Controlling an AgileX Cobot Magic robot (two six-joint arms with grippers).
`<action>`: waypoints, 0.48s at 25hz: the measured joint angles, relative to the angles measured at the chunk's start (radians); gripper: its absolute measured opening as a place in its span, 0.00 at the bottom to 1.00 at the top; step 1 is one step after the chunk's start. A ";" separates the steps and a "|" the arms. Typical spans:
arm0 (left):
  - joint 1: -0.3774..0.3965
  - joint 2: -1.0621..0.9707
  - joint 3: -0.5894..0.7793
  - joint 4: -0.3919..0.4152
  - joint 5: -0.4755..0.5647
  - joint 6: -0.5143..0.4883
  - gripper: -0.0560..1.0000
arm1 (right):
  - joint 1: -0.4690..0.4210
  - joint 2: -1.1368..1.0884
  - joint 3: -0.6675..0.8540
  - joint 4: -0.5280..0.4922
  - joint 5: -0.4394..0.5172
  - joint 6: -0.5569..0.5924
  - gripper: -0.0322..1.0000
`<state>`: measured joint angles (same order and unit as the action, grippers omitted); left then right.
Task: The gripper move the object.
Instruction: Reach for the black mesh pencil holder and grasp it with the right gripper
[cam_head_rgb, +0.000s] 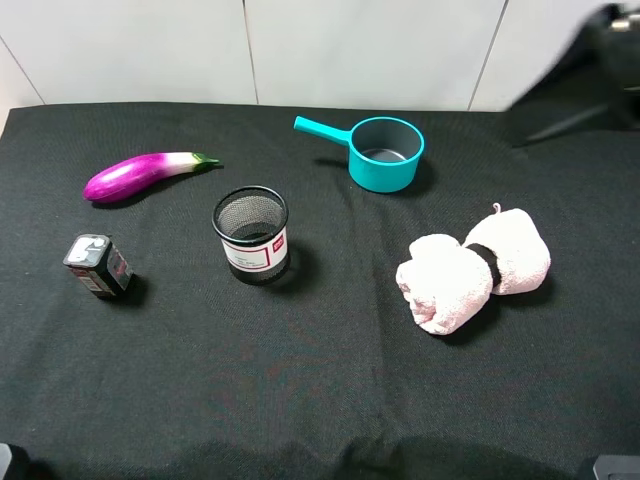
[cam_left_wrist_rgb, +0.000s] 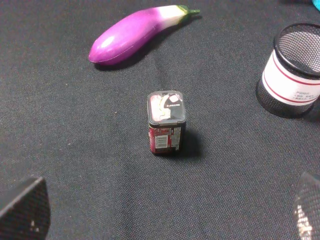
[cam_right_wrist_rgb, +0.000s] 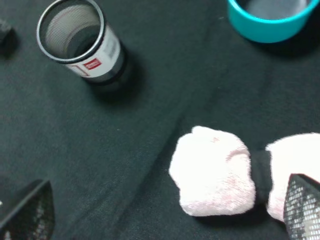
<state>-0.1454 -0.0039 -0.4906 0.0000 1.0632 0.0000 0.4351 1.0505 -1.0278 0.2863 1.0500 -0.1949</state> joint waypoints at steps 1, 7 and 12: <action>0.000 0.000 0.000 0.000 0.000 0.000 0.96 | 0.028 0.032 -0.018 -0.019 -0.005 0.019 0.70; 0.000 0.000 0.000 0.000 0.000 0.000 0.96 | 0.201 0.222 -0.160 -0.132 -0.019 0.125 0.70; 0.000 0.000 0.000 0.000 0.000 0.000 0.96 | 0.287 0.358 -0.279 -0.188 -0.009 0.175 0.70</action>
<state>-0.1454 -0.0039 -0.4906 0.0000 1.0632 0.0000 0.7220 1.4089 -1.3071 0.0983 1.0405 -0.0197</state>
